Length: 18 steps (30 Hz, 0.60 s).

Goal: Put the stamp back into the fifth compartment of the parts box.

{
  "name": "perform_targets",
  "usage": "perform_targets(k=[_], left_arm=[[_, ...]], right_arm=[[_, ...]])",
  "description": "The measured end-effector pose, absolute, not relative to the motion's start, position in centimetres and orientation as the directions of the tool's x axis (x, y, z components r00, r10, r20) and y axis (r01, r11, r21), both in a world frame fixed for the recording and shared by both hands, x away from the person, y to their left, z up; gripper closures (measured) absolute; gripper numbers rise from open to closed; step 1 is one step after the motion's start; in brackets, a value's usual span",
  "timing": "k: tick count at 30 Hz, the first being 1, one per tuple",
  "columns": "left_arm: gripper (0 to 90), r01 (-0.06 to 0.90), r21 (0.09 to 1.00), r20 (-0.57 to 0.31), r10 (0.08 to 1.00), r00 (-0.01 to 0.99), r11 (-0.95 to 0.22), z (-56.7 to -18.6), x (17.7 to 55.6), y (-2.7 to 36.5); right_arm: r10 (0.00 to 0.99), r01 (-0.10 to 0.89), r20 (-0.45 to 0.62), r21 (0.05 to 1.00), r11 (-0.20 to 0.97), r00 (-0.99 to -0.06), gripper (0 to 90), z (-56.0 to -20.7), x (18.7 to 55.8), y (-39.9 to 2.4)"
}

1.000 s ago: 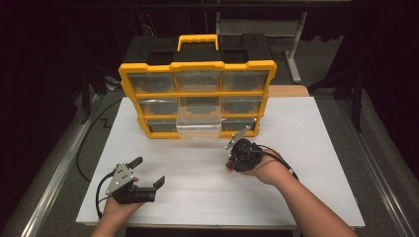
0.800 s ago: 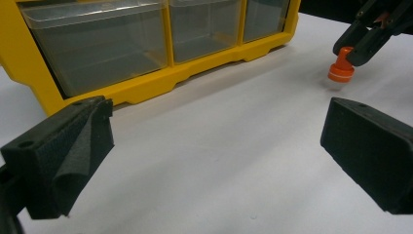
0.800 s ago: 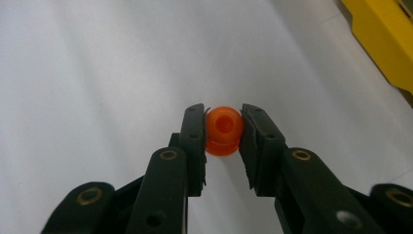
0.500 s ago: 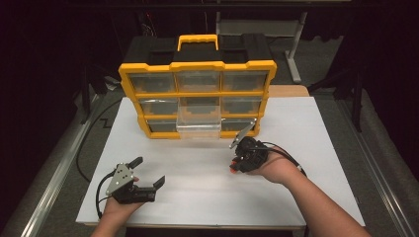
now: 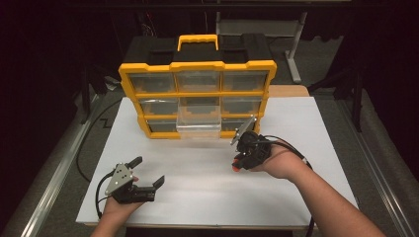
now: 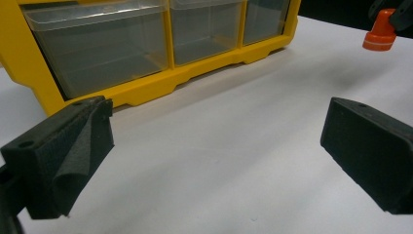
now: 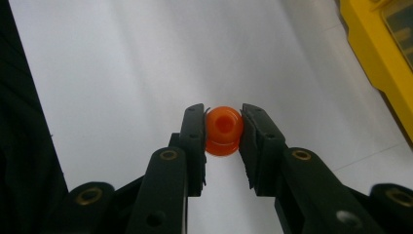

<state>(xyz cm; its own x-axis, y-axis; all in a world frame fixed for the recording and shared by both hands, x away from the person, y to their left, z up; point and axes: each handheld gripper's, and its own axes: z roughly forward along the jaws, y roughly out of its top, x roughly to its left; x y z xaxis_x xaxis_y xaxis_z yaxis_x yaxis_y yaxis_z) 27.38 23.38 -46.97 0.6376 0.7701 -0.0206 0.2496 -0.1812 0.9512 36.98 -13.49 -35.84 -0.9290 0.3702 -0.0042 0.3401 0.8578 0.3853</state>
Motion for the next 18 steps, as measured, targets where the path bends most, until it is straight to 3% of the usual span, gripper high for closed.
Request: perform_targets(k=[18], left_arm=[[0.3, 0.246, 0.952, -0.02, 0.767, 0.641, -0.18, -46.9, 27.4, 23.5]], right_arm=[[0.361, 0.334, 0.0, 0.375, 0.865, -0.933, 73.5, -32.6, 37.2, -13.6]])
